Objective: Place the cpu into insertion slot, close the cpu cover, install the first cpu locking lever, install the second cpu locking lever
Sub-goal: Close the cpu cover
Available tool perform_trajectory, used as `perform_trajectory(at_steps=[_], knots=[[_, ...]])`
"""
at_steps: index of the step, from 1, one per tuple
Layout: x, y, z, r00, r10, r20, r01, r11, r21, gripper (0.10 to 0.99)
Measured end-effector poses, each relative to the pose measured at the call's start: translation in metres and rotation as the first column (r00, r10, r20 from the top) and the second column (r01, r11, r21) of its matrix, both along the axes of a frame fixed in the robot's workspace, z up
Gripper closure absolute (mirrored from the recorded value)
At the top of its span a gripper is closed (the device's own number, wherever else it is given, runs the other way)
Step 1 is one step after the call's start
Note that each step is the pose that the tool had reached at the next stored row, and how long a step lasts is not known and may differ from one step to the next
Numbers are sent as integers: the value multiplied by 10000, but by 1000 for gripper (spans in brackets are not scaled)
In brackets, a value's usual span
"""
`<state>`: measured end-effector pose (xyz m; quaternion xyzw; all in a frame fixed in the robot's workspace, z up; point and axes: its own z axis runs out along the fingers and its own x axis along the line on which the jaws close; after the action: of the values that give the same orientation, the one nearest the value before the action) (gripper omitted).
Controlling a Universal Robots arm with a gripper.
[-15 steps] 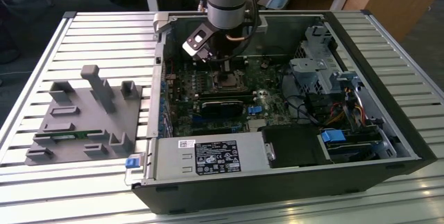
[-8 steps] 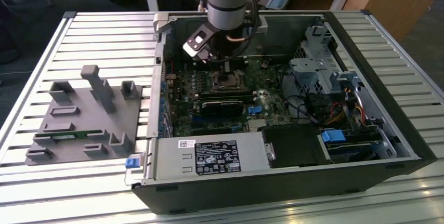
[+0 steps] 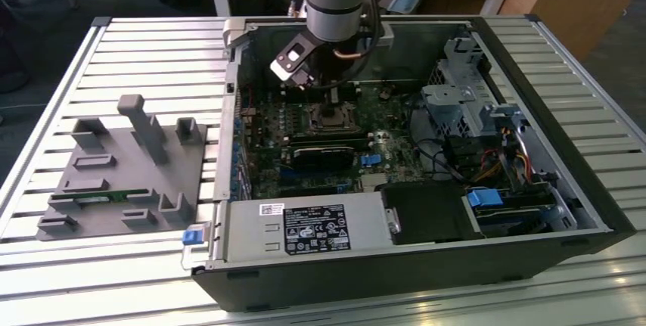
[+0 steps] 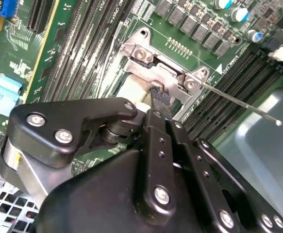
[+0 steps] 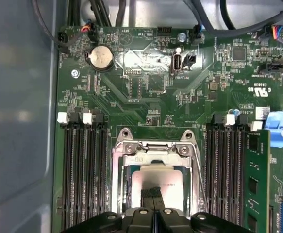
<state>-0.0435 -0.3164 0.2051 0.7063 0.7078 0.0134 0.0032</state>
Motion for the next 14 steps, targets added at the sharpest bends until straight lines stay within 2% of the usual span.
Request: perform_trajectory(at_steps=[4,7,14], knots=[[-18,0,32,10000,0,2,0,10000,3,980],[-111,0,31,10000,1,1,-1,10000,0,980],[-142,0,-24,10000,1,0,-1,10000,0,980]])
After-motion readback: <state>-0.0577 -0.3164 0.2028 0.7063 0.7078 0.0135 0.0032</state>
